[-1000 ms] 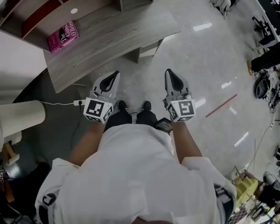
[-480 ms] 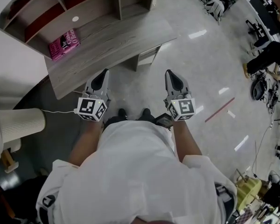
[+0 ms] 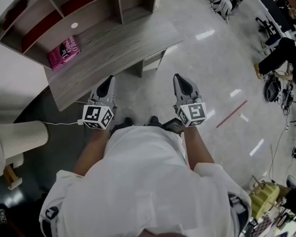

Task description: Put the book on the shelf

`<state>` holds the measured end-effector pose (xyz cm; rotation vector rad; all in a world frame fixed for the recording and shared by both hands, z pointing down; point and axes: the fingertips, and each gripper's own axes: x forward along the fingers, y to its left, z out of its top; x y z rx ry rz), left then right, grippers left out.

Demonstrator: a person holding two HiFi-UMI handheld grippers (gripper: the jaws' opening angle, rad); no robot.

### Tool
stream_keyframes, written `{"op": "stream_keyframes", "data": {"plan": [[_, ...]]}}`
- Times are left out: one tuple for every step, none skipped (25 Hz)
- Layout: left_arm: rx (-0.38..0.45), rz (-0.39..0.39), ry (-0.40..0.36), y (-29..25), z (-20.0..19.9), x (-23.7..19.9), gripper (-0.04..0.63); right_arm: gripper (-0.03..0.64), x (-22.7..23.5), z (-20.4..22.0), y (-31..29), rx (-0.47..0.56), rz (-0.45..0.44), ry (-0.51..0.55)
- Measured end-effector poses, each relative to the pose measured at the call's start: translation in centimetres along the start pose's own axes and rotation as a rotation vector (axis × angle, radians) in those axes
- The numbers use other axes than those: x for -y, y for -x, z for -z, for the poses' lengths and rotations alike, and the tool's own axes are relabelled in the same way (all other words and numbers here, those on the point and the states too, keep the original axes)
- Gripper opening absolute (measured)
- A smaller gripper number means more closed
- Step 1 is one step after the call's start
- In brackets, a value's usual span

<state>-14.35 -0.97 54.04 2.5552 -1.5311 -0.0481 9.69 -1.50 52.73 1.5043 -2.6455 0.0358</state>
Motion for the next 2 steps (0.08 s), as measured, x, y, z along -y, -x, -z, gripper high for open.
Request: {"op": "stream_keyframes", "data": {"plan": [[-0.005,0.004,0.003,-0.13,0.23,0.07,0.014,0.014,0.10,0.01,-0.03,-0.002,-0.002,0.004],[-0.011,0.009,0.006,-0.26,0.46,0.16,0.014,0.014,0.20,0.01,-0.05,-0.005,-0.005,0.007]]}}
